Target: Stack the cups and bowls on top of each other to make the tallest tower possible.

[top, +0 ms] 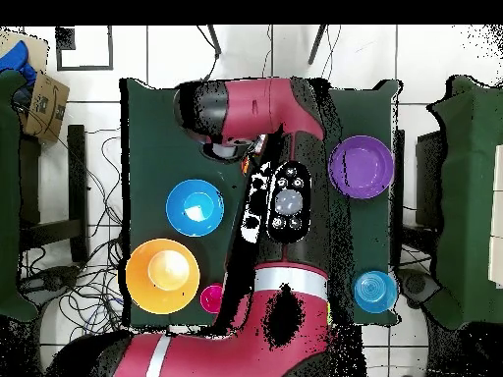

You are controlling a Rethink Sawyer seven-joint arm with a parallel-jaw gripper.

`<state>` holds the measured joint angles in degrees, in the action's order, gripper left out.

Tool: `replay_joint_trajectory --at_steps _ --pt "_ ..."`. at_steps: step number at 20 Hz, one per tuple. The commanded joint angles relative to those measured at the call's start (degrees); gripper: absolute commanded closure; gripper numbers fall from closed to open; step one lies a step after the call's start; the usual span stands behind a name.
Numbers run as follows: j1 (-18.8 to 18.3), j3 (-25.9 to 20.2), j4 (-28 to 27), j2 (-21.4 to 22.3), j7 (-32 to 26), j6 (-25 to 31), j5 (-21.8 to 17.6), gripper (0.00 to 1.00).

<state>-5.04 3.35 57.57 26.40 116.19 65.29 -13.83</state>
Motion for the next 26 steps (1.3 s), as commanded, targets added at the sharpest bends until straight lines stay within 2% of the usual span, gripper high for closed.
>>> replay_joint_trajectory --at_steps 1,9,26 --pt "-2.87 -4.93 6.41 3.41 -5.29 -2.69 0.97 1.00" --pt "-2.87 -5.83 4.58 2.35 -3.95 -0.96 1.25 1.00" --pt "-2.53 -6.84 5.12 1.31 -1.41 -3.82 3.88 1.00"
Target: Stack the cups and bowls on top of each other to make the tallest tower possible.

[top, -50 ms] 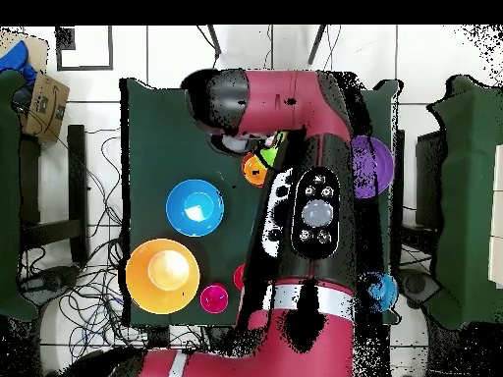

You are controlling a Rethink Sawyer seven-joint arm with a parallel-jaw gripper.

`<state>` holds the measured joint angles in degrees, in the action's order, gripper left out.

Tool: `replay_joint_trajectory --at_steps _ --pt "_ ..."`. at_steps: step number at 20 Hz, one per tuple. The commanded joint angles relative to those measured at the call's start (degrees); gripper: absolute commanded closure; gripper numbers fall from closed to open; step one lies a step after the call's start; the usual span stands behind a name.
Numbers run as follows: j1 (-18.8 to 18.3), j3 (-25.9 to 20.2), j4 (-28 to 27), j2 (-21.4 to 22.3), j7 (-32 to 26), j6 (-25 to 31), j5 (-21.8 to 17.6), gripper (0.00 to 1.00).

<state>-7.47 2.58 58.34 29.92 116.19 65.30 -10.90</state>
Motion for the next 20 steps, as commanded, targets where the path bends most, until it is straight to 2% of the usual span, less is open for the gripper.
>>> replay_joint_trajectory --at_steps 1,12,20 --pt "-0.04 -6.04 4.41 -2.30 -1.34 -4.10 0.91 1.00" --pt "0.15 -5.34 5.65 -3.22 0.86 -9.40 0.53 1.00" --pt "1.60 -4.11 1.24 -5.63 4.12 -9.50 0.41 1.00"
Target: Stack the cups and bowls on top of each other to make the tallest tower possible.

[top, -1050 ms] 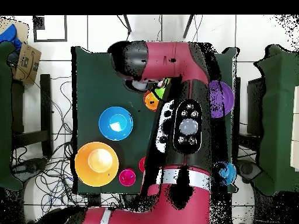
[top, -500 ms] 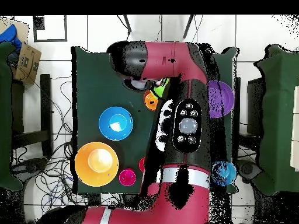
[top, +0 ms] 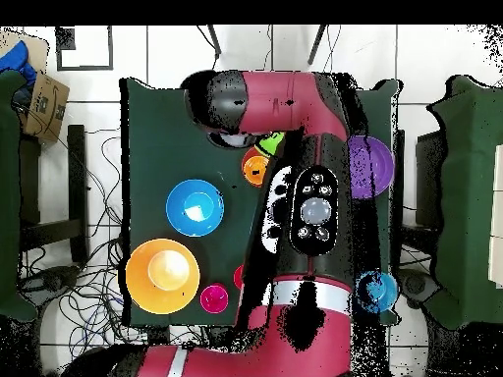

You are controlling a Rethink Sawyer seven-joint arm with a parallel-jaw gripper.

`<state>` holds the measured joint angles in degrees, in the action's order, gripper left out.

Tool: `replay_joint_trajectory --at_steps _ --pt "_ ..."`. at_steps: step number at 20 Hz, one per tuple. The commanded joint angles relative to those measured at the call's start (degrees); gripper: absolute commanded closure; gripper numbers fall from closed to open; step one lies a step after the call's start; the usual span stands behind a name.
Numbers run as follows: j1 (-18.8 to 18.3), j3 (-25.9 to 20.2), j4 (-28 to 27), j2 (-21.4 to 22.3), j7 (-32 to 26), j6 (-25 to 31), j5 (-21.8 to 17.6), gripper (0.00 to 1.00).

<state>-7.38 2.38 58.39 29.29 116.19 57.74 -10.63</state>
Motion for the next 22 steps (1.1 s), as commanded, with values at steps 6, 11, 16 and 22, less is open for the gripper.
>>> replay_joint_trajectory --at_steps 6,11,16,22 --pt "2.88 -2.38 -0.85 -6.52 7.87 -0.10 0.89 1.00" --pt "4.37 -0.59 -0.75 -7.03 8.53 1.30 0.62 1.00" --pt "5.61 0.79 0.22 -7.25 8.17 0.91 -0.10 1.00" --pt "6.59 2.18 2.65 -6.81 8.00 -1.96 -0.33 1.00"
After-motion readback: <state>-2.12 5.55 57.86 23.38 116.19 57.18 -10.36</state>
